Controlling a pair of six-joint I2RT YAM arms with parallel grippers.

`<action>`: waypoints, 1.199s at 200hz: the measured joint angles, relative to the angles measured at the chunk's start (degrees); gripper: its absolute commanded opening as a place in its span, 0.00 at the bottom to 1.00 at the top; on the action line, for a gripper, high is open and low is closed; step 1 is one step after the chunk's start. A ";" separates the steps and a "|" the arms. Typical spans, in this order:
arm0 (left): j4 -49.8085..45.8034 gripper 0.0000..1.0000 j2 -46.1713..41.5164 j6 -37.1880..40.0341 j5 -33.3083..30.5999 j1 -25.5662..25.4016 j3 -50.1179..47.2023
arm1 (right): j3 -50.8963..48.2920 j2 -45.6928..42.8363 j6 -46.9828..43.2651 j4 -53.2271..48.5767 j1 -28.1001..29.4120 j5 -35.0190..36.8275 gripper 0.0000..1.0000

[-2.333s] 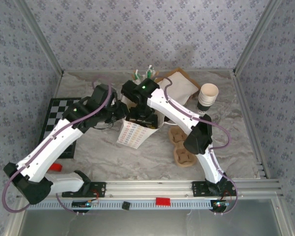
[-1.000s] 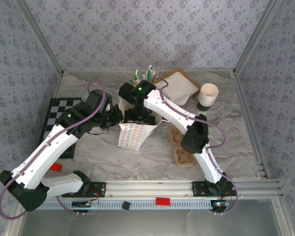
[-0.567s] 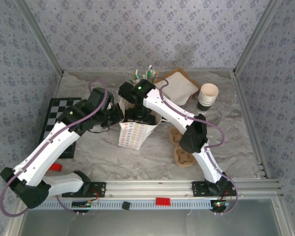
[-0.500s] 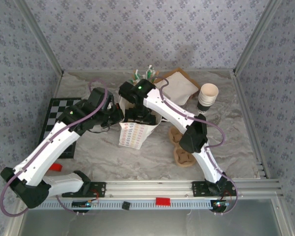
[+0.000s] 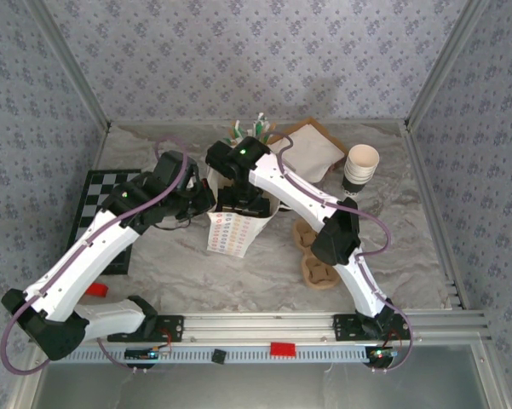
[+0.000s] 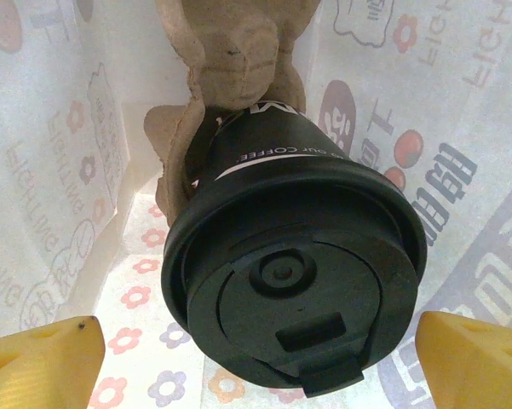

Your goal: Pack the takeout coffee

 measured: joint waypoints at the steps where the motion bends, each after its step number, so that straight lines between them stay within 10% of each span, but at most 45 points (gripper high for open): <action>1: 0.00 0.00 0.00 0.00 0.00 0.00 0.00 | 0.00 0.00 -0.02 -0.02 0.00 0.02 0.96; 69: 0.02 0.00 0.00 0.00 0.07 0.04 -0.26 | 0.63 0.00 -2.38 -0.72 0.44 4.11 1.00; 119: -1.20 0.41 1.36 0.94 3.19 1.29 -0.24 | 0.39 -0.04 -5.03 0.46 0.44 2.99 1.00; 240: -0.52 0.43 -4.74 2.19 10.19 6.54 2.25 | 0.74 0.63 -8.63 -1.16 0.57 4.33 1.00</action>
